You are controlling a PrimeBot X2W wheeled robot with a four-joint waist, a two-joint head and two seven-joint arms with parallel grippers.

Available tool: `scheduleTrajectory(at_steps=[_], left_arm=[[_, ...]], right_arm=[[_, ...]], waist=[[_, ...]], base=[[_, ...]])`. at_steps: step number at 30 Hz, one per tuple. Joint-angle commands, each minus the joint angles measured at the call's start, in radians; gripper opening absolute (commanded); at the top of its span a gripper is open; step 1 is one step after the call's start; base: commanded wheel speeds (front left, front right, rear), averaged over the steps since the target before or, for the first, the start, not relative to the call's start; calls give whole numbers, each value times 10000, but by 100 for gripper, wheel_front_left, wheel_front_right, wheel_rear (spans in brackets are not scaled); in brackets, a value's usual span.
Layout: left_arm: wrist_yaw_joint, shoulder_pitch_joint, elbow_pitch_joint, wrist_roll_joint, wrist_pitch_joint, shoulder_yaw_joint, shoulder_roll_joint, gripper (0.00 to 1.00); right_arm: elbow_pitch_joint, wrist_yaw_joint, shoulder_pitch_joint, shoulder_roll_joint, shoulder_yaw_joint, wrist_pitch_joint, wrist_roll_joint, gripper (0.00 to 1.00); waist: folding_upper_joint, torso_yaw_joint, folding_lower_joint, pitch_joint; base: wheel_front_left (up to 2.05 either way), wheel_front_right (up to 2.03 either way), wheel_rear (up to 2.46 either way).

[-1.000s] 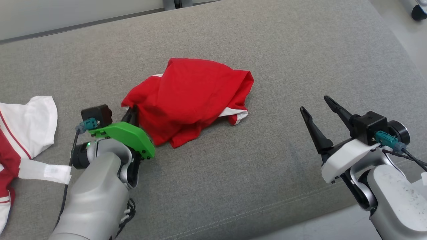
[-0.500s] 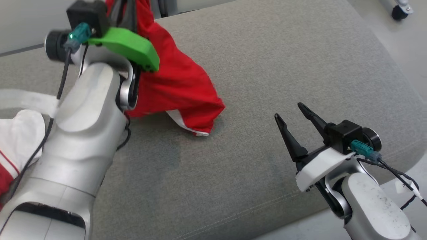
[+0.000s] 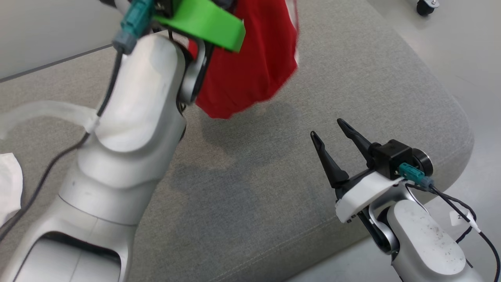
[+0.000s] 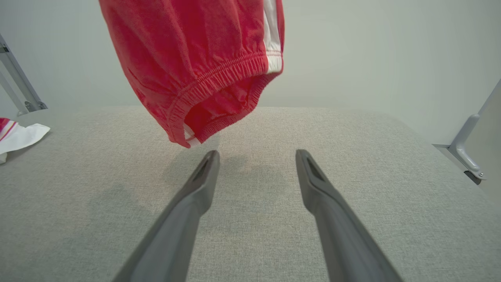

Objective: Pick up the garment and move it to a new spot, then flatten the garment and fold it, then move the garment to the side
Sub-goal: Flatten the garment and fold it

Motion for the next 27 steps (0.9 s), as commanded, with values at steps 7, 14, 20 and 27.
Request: scheduleTrajectory(at_steps=[7, 14, 20, 27], left_arm=[[-205, 2124, 1869, -364, -25, -161, 79, 0], [-203, 3469, 3032, -735, -26, 285, 150, 0], [-133, 4019, 3315, -738, -26, 690, 279, 0], [21, 5016, 3340, -764, -24, 1199, 544, 0]], right_arm=[[181, -14, 463, -64, -286, -119, -56, 100], [162, -14, 783, 34, -500, -62, -128, 100], [33, -14, 1026, 18, -668, 54, -160, 100], [-418, -14, 1629, 46, -1276, 247, -270, 100]], waist=[[-1, 661, 0, 51], [-1, 1223, 0, 20], [-1, 1734, 0, -204], [-1, 2449, 0, -459]], base=[[0, 0, 0], [0, 0, 0], [0, 0, 0], [0, 0, 0]])
